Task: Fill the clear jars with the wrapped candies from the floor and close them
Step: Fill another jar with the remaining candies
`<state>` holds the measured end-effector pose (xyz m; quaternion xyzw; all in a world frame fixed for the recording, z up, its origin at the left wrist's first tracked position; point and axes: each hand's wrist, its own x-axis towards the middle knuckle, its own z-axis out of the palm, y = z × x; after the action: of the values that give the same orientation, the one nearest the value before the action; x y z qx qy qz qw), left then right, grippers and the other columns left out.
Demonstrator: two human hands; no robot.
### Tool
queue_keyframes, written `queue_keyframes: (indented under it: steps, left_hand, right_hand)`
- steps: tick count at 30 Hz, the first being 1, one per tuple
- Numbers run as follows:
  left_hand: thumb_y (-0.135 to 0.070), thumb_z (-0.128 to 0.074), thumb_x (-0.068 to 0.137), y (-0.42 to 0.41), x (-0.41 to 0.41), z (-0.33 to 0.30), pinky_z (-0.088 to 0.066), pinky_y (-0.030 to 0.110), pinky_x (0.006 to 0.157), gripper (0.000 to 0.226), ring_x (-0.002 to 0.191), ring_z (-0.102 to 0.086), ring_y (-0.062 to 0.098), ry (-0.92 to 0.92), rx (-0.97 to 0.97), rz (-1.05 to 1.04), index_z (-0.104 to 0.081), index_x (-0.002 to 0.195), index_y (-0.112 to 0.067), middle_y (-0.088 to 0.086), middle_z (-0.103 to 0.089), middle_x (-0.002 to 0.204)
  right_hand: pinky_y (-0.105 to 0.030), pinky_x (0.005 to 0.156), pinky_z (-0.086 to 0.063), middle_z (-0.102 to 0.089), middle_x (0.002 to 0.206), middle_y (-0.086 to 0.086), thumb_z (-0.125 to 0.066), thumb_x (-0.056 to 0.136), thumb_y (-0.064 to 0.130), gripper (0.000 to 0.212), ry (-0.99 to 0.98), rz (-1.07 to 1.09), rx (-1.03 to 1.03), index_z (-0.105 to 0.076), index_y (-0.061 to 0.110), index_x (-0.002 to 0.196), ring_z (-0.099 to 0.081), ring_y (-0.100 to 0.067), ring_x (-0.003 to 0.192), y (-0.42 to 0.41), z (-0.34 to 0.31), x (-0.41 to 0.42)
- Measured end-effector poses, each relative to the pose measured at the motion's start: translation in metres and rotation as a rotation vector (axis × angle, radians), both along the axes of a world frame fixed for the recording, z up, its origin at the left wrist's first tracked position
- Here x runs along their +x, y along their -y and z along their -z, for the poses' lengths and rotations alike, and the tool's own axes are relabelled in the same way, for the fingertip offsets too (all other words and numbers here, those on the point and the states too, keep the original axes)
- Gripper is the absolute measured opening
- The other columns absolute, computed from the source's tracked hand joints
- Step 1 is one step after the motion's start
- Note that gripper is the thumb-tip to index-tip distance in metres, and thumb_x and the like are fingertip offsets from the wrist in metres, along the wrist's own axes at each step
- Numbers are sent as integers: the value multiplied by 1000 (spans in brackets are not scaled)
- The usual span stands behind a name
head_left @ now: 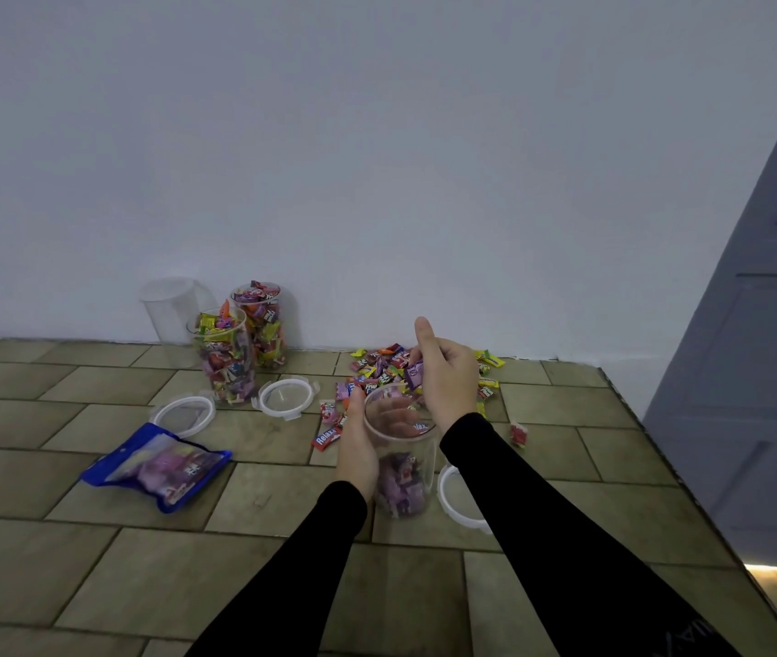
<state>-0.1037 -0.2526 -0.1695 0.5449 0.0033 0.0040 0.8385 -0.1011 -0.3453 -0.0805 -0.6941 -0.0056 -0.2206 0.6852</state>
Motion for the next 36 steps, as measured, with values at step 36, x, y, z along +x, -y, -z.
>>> queue_keyframes:
  steps: [36]
  left_hand:
    - [-59, -20, 97, 0, -1, -4, -56, 31, 64, 82, 58, -65, 25, -12, -60, 39, -68, 92, 8, 16, -71, 73]
  right_hand:
    - [-32, 72, -41, -36, 58, 13, -42, 75, -14, 40, 115, -304, -58, -61, 17, 91, -35, -6, 56, 6, 4, 1]
